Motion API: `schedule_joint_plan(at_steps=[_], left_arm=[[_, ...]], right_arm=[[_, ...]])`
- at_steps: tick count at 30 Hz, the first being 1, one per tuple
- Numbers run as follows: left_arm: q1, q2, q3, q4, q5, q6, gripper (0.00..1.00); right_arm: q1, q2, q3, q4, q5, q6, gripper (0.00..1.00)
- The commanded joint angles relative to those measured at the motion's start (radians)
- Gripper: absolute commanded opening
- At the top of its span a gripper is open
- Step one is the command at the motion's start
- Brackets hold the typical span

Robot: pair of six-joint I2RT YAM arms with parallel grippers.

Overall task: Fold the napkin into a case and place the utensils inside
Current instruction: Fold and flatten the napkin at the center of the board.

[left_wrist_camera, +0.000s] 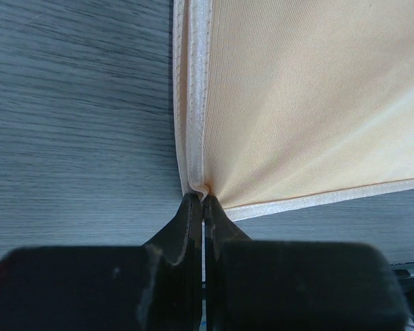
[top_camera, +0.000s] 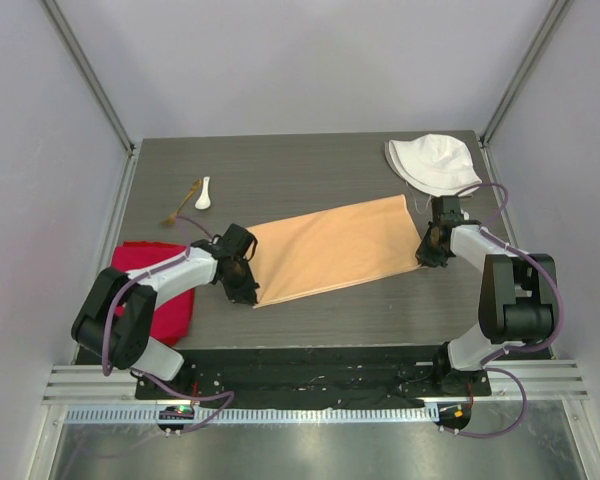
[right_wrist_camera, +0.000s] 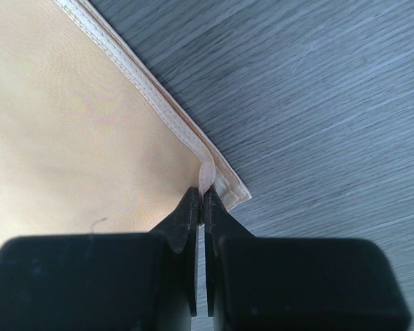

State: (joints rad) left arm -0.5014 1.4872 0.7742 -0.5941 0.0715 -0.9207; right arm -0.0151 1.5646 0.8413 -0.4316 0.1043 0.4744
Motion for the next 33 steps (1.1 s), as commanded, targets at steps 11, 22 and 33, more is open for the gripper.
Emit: schedule_joint_plan(at_steps=[11, 22, 33], left_arm=[[0.000, 0.028, -0.039, 0.028, -0.064, 0.011, 0.00], [0.001, -0.212, 0.017, -0.060, -0.078, 0.071, 0.51], [0.001, -0.130, 0.063, 0.106, 0.103, 0.033, 0.19]], right_arm=[[-0.003, 0.026, 0.025, -0.019, 0.037, 0.004, 0.13], [-0.003, -0.095, 0.149, -0.157, 0.069, -0.043, 0.60], [0.004, -0.091, 0.088, -0.095, -0.058, -0.028, 0.43]])
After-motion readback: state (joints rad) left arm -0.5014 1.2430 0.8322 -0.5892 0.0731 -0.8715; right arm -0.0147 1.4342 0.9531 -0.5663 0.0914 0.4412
